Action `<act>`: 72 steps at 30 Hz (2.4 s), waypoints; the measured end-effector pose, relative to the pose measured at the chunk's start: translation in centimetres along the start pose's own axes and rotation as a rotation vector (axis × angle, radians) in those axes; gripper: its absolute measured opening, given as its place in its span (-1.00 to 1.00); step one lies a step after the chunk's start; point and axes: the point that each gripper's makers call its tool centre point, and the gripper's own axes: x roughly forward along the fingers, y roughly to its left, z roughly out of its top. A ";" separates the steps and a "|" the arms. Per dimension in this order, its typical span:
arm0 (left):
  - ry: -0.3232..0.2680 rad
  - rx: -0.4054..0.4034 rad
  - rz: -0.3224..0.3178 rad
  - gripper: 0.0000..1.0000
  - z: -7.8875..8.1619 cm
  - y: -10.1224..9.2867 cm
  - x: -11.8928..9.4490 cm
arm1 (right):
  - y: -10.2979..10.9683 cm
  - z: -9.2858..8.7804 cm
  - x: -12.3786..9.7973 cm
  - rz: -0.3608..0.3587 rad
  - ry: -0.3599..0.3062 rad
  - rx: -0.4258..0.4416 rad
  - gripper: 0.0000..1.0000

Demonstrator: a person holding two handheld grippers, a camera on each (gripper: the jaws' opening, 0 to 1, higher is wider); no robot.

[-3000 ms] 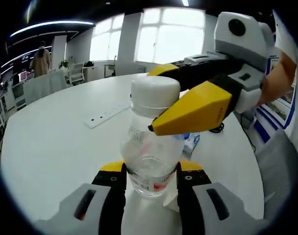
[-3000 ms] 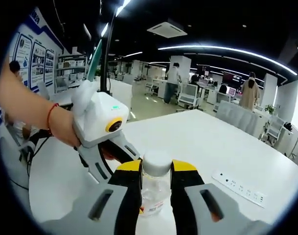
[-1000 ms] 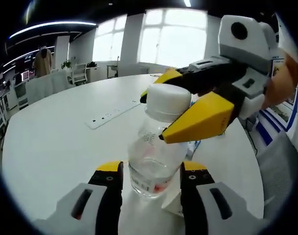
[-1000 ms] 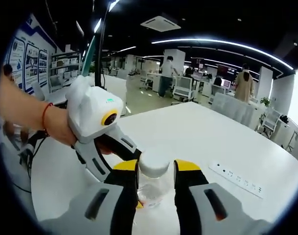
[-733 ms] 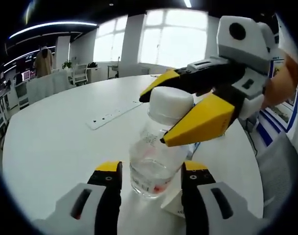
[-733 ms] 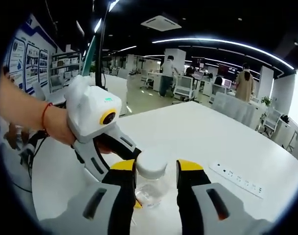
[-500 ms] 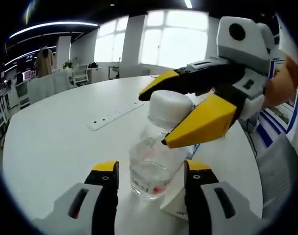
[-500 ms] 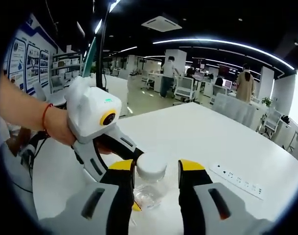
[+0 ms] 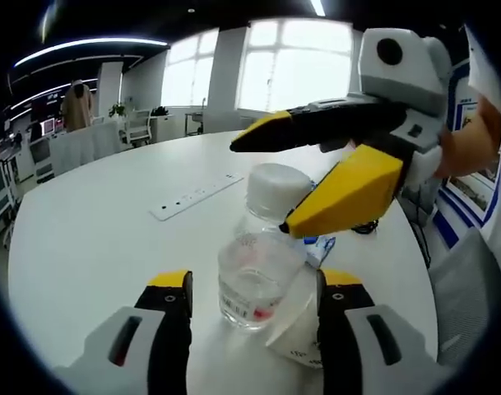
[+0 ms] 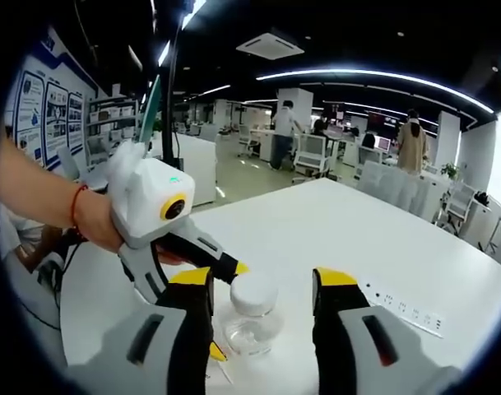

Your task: Arrange the tabletop items into an orderly group along one side of the table until the central work area is clear of visible clutter.

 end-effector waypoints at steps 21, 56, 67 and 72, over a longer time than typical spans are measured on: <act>-0.016 -0.040 0.033 0.40 0.6 -0.5 -2.3 | -1.9 0.4 -2.3 -0.022 -0.012 0.047 0.05; -0.026 -0.113 0.112 0.50 -1.0 -2.5 -7.6 | -2.2 -4.0 -5.4 0.092 0.112 0.058 0.06; -0.034 -0.137 0.118 0.57 -1.8 -4.0 -9.2 | 0.0 -6.9 -5.6 0.228 0.218 0.008 0.08; -0.030 -0.144 0.109 0.59 -2.5 -4.9 -9.9 | 1.3 -8.1 -5.4 0.317 0.257 0.012 0.07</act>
